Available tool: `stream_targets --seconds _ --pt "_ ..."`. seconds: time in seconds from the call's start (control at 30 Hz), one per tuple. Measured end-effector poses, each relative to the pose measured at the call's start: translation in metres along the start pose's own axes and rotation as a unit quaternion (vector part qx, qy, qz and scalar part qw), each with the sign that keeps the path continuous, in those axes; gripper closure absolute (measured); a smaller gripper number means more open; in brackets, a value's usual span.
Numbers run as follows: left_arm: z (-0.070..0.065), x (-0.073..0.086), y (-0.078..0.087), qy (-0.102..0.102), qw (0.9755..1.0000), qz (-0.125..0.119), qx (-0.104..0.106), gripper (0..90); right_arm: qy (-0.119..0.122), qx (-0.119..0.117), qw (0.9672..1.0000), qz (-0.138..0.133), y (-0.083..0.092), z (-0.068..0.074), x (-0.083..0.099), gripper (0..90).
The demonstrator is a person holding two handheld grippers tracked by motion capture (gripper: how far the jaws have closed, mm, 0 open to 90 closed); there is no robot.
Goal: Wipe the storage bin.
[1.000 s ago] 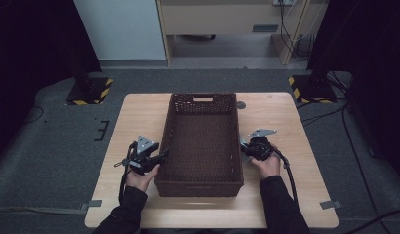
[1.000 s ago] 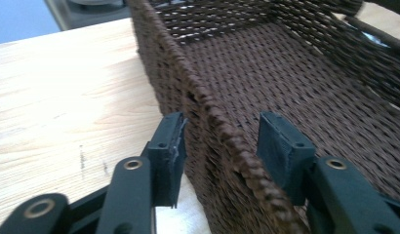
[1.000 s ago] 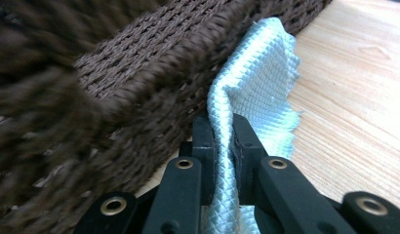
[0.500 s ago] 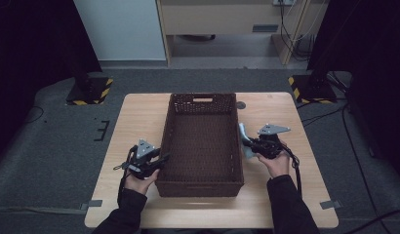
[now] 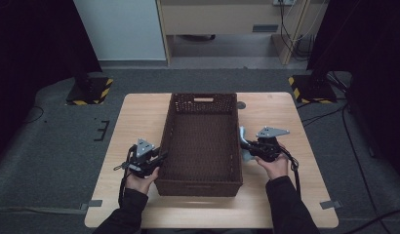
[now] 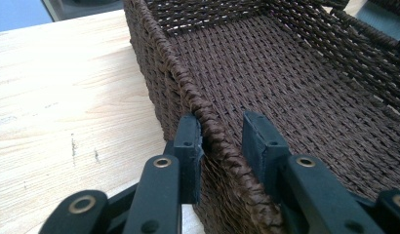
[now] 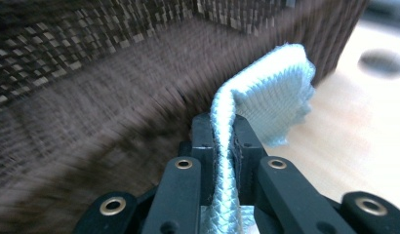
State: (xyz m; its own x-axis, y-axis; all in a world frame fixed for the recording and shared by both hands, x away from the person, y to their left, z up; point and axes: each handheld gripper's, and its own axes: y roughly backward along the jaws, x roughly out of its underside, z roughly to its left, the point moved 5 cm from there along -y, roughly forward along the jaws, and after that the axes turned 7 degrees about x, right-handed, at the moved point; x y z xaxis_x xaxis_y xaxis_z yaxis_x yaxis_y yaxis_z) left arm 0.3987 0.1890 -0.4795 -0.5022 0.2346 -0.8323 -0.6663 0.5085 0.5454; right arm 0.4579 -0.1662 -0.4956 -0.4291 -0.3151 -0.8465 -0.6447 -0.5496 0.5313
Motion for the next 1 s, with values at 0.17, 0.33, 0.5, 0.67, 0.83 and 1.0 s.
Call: stream_targets --seconds 0.17,0.33,0.5,0.67,0.83,1.0 --pt "0.004 -0.003 -0.004 0.006 1.0 -0.002 0.0 68.3 0.029 0.01 0.9994 -0.017 0.012 0.006 -0.013 83.7" --pt "0.005 -0.003 -0.005 -0.002 1.0 -0.005 -0.006 65.8 0.02 0.012 0.9997 0.005 0.003 0.0 0.0 83.7" --pt "0.006 -0.004 0.001 -0.005 0.9999 -0.017 0.0 54.3 0.018 0.01 0.9985 0.05 -0.016 0.001 0.021 83.8" --pt "0.004 -0.002 0.009 -0.009 0.9999 -0.012 0.007 51.9 0.021 0.003 0.9964 0.082 -0.027 0.007 0.034 83.7" --pt "0.0 0.003 0.005 -0.02 0.9996 0.007 0.017 55.8 0.009 0.001 0.9998 0.02 -0.001 0.003 0.01 83.7" --pt "0.0 0.003 0.004 -0.012 0.9998 0.009 0.015 60.1 0.017 -0.004 0.9995 -0.027 0.025 0.008 -0.006 83.7"
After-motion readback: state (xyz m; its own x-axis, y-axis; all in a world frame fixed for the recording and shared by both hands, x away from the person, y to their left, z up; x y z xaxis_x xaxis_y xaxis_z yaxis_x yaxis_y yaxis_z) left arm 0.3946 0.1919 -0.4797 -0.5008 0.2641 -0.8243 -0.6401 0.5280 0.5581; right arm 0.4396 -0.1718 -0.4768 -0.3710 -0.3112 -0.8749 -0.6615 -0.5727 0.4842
